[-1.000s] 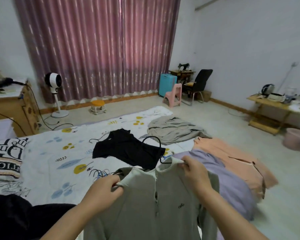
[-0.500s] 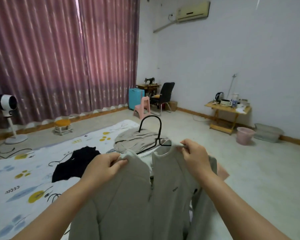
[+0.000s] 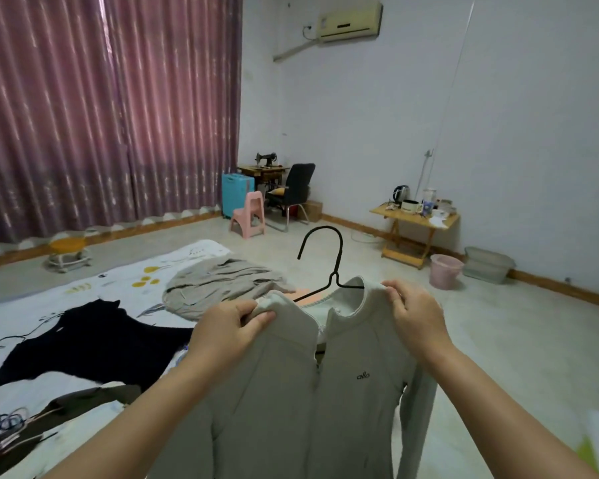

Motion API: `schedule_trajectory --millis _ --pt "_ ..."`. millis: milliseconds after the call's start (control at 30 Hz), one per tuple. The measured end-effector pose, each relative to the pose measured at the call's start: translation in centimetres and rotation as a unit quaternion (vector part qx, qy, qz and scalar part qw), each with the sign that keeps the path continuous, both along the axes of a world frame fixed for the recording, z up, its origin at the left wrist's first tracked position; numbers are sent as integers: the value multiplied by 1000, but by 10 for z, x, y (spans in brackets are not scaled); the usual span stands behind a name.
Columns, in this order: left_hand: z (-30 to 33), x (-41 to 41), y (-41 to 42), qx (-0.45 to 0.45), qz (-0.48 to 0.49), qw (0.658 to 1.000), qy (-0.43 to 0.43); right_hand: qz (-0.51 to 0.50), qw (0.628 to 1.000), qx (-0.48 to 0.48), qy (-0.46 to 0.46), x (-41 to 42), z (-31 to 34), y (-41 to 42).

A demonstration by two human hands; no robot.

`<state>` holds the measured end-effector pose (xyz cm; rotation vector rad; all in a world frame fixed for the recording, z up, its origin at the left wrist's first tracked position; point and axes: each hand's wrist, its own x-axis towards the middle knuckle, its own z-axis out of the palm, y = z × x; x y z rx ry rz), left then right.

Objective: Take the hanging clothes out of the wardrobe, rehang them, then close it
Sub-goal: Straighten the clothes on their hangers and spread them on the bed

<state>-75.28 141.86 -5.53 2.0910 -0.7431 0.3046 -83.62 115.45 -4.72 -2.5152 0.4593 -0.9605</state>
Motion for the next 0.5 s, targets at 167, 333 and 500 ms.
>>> schedule_trajectory --millis 167,333,500 --pt "-11 25 -67 5 -24 1000 19 -46 998 -11 49 14 -9 -62" --pt "-28 63 -131 6 -58 998 36 -116 991 -37 48 47 -27 -120" --pt "-42 104 -194 14 -118 990 82 -146 985 -86 -17 89 -35 -181"
